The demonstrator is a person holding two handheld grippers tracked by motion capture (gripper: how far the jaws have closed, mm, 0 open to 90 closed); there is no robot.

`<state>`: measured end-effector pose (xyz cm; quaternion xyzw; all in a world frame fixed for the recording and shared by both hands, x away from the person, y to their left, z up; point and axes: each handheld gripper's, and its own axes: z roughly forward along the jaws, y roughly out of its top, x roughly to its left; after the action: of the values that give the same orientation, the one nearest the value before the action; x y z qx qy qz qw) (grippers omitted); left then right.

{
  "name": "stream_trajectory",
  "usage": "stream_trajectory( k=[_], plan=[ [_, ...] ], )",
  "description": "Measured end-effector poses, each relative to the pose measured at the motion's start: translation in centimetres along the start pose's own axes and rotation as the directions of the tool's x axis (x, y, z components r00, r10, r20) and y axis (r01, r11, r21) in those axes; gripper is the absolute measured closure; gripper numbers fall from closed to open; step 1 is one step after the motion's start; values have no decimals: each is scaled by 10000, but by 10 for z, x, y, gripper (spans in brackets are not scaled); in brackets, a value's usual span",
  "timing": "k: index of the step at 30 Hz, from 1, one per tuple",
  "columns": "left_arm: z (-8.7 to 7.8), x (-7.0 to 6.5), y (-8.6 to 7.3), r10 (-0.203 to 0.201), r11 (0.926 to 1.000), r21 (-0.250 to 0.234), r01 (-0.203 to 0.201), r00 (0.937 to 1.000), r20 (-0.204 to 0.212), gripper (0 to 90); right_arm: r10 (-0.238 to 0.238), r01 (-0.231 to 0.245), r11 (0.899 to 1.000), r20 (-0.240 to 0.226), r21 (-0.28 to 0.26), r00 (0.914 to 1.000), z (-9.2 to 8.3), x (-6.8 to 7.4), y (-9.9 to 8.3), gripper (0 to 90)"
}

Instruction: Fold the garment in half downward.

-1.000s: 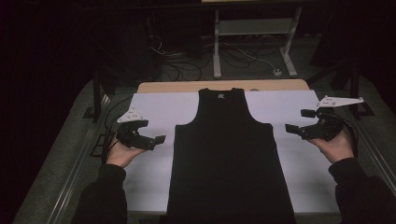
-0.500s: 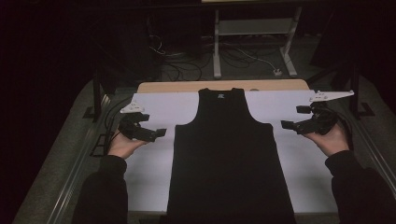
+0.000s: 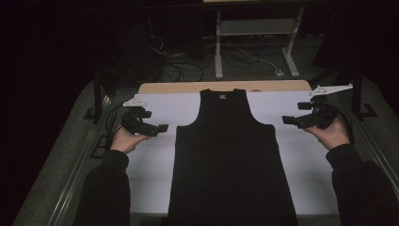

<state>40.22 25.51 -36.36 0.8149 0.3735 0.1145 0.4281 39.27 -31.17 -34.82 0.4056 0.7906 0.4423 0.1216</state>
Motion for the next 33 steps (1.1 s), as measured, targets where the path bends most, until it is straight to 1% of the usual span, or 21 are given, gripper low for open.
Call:
stream_trajectory(
  k=[2, 7, 10, 13, 14, 16, 18, 20, 21, 22, 23, 24, 26, 28, 30, 32, 33],
  plan=[
    [2, 2, 1, 80, 9998, 186, -81, 10000, 14, 0, 95, -95, 9999, 52, 56, 9999, 2, -3, 0, 0],
    [7, 6, 7, 14, 9998, 177, -16, 10000, 66, 0, 292, -293, 9994, 52, 164, 9996, 8, -11, -1, 0],
    [9, 8, 10, 70, 9995, 310, -72, 10000, 55, 0, 387, -387, 9991, 25, 188, 9992, 11, -14, 0, 0],
    [11, 11, 14, 101, 9991, 408, -101, 9999, 13, 0, 340, -341, 9989, 34, 318, 9994, 15, -16, 2, 0],
    [11, 12, 15, 171, 9986, 502, -171, 9999, -2, 0, 353, -354, 9986, 37, 386, 9994, 16, -17, 4, 0],
    [13, 14, 16, 171, 9976, 670, -165, 9998, -85, 0, 280, -281, 9985, 31, 471, 9996, 18, -18, 6, 0],
    [14, 16, 17, 124, 9975, 699, -117, 9999, -91, 0, 295, -295, 9985, -5, 462, 9996, 20, -19, 9, 0],
    [17, 17, 18, 7, 9982, 607, -2, 10000, -83, 0, 356, -355, 9983, -3, 457, 9994, 21, -21, 11, 0],
    [18, 18, 18, 44, 9978, 668, -40, 10000, -55, 0, 383, -383, 9981, -2, 480, 9993, 22, -22, 13, 0],
    [20, 19, 18, -11, 9980, 638, 15, 10000, -54, 0, 430, -429, 9979, -6, 489, 9991, 24, -24, 14, 0],
    [22, 20, 18, 49, 9981, 622, -48, 10000, -26, 0, 498, -497, 9975, 11, 493, 9988, 25, -25, 15, 0],
    [24, 20, 18, 9, 9986, 526, -12, 10000, 45, 0, 528, -529, 9974, 31, 498, 9986, 26, -27, 15, 0],
    [28, 22, 18, -203, 9993, 308, 199, 9997, 151, 0, 622, -623, 9969, 35, 487, 9981, 29, -31, 16, 0],
    [31, 25, 17, -240, 9991, 362, 232, 9995, 205, 0, 697, -699, 9961, 55, 531, 9976, 31, -34, 17, 0],
    [34, 28, 16, -405, 9987, 328, 397, 9989, 245, 0, 747, -751, 9955, 88, 579, 9972, 33, -37, 17, 0],
    [35, 30, 15, -440, 9983, 386, 431, 9988, 236, 0, 766, -771, 9952, 107, 605, 9970, 35, -39, 16, 0],
    [35, 31, 14, -521, 9980, 377, 511, 9983, 257, 0, 796, -803, 9949, 135, 619, 9967, 36, -40, 16, 0]
  ],
)
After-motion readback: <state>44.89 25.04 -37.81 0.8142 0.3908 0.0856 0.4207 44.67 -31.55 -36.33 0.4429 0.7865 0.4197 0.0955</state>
